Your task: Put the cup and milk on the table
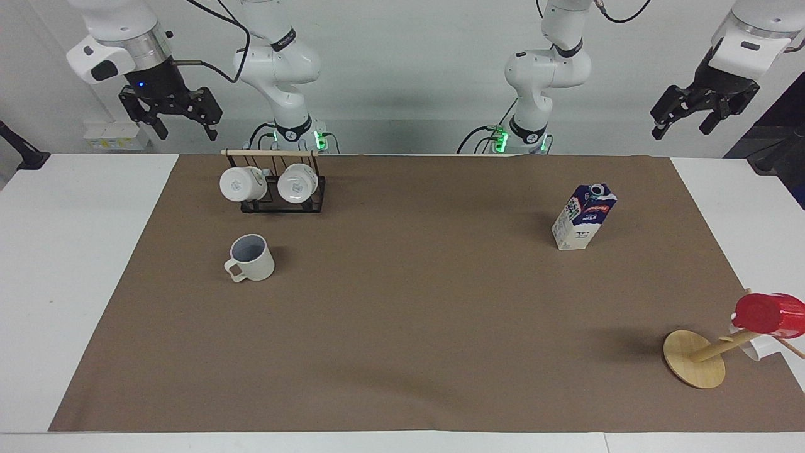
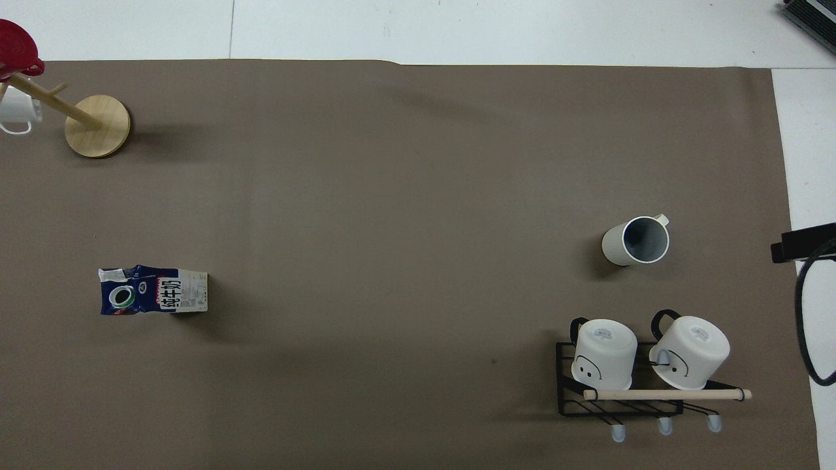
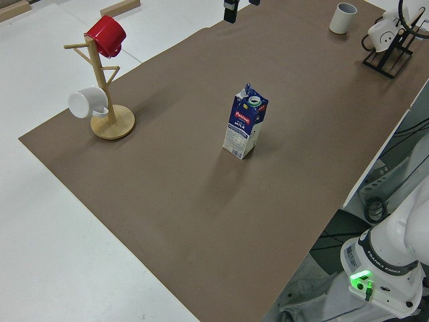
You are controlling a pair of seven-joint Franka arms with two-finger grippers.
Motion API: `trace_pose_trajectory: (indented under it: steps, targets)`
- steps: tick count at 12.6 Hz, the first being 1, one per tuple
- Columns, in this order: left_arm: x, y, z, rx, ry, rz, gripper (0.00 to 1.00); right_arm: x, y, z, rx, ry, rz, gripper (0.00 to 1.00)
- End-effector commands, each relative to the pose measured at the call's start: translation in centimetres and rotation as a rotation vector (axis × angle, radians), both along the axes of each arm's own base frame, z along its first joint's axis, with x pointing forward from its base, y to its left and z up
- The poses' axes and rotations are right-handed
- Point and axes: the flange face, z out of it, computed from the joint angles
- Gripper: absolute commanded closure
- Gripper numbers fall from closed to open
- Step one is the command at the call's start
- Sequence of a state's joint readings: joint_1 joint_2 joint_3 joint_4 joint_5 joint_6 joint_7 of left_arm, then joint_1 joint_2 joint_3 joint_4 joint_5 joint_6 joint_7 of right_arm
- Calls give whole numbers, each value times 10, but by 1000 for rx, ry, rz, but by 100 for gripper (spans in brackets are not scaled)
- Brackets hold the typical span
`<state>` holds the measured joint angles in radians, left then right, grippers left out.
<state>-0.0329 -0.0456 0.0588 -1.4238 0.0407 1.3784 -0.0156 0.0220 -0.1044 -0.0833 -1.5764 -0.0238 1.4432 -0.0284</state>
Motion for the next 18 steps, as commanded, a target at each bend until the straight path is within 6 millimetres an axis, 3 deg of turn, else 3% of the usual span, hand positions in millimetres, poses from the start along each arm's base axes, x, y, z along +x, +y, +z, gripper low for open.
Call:
trace_pose_trajectory:
  steps: [1, 18]
  targets:
    - [-5, 2, 4, 6, -1, -9, 0, -8, -2, -1, 4, -1, -14, 0]
    - [-4, -2, 4, 5, -4, -7, 0, -11, -1, -5, 5, 1, -21, 0]
